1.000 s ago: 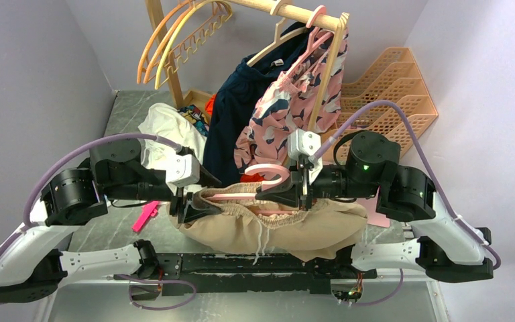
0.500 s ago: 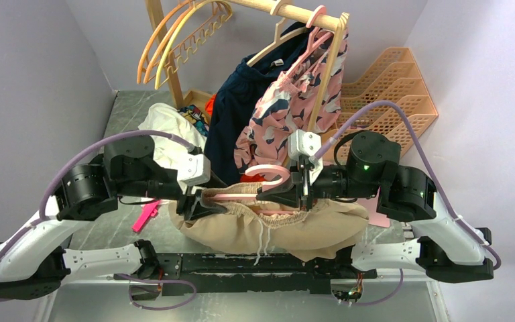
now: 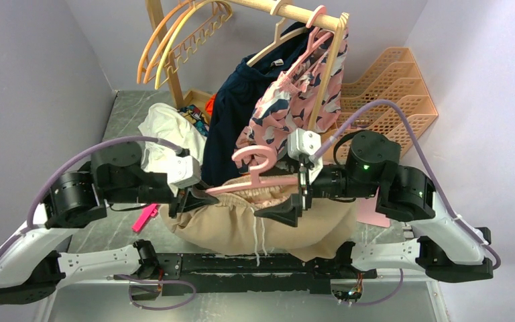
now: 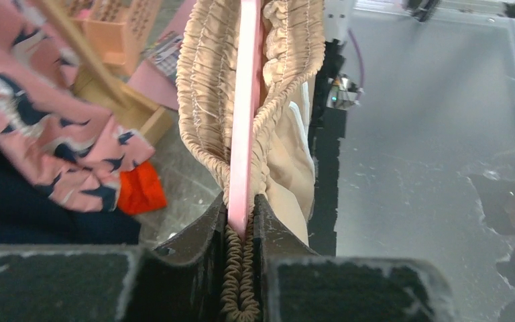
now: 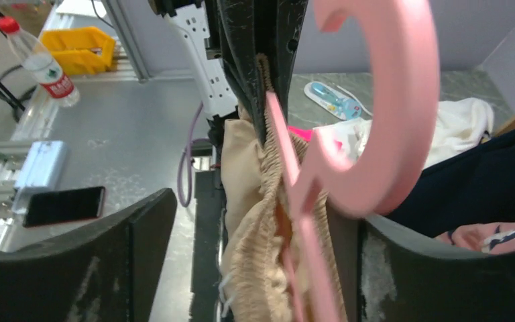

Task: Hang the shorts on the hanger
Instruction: Place the hanger at the clothesline.

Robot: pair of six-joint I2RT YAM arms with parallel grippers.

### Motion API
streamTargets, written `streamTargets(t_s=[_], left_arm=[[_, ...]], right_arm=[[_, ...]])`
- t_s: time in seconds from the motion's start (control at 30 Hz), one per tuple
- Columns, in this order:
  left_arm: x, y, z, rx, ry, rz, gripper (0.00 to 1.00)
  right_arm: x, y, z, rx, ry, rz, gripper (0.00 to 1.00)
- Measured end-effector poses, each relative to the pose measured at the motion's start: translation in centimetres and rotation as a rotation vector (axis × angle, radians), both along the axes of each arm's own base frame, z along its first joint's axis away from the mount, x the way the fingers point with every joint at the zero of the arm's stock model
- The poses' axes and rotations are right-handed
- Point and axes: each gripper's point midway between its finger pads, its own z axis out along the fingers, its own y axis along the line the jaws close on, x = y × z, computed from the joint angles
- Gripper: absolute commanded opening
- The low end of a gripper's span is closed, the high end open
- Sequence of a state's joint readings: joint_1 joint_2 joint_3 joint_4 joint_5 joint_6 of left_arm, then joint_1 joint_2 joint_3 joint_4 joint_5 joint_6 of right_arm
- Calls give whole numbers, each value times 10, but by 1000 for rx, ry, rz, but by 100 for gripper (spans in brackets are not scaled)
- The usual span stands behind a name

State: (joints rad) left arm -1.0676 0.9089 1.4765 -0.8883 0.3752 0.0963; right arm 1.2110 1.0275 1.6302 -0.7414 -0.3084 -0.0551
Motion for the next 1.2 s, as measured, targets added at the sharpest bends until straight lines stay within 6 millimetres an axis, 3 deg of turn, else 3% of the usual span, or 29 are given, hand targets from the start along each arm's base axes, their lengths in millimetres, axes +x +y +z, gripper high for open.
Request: streamTargets(t_s=[0.17,0.37,0.67,0.97,1.2], left_arm=[[8,27,4,-8,-5,133,7],[2,73,16,-28,15,259,7],[-17,139,65,-149,7,376,7],[8,161,32,-17,82,607,7],[12,172,32,-58,161,711,7]], right_arm=[[-2,-7,11,34,-12,-5,100],[0,-18,23,78,-31,-39,100],[6,-24,31,97,-61,-77,100],[28,-20,26,99,-87,-185,100],[40,-14,15,95,-106,-231,100]])
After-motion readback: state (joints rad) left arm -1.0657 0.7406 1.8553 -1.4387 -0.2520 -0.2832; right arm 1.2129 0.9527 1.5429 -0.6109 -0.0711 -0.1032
